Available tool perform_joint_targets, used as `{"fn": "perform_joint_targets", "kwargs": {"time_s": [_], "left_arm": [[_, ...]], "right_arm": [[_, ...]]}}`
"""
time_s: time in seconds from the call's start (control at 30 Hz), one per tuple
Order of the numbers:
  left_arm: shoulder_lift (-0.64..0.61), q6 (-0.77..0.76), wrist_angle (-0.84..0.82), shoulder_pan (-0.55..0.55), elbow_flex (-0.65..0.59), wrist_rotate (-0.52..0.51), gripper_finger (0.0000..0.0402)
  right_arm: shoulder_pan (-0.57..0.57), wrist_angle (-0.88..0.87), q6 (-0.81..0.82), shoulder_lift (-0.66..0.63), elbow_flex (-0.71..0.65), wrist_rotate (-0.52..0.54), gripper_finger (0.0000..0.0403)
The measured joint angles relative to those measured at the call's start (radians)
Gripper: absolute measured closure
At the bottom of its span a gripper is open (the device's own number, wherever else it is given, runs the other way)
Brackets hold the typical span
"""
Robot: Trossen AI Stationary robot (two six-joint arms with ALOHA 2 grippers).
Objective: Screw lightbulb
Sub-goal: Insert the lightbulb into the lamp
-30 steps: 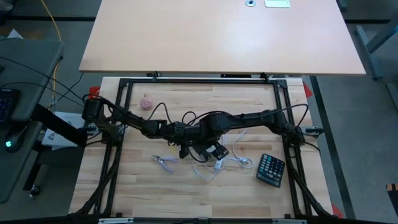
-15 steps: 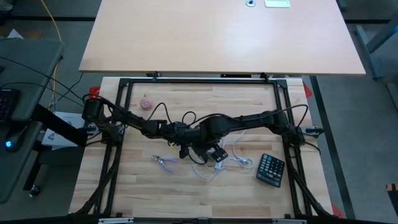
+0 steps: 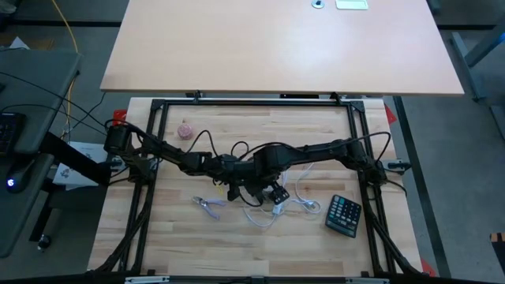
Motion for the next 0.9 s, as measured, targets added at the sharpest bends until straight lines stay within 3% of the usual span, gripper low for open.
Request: {"fn": "perform_joint_targets", "kwargs": {"time_s": [0.2, 0.9], "left_arm": [[0.0, 0.001, 0.0, 0.0, 0.0, 0.0, 0.0402], [0.0, 0.001, 0.001, 0.0, 0.0, 0.0, 0.0401]], "right_arm": [[-0.003, -0.013, 0.009, 0.002, 0.0, 0.032, 0.0054], [0.003, -0.009, 0.075, 0.002, 0.0, 0.018, 0.0131]]}}
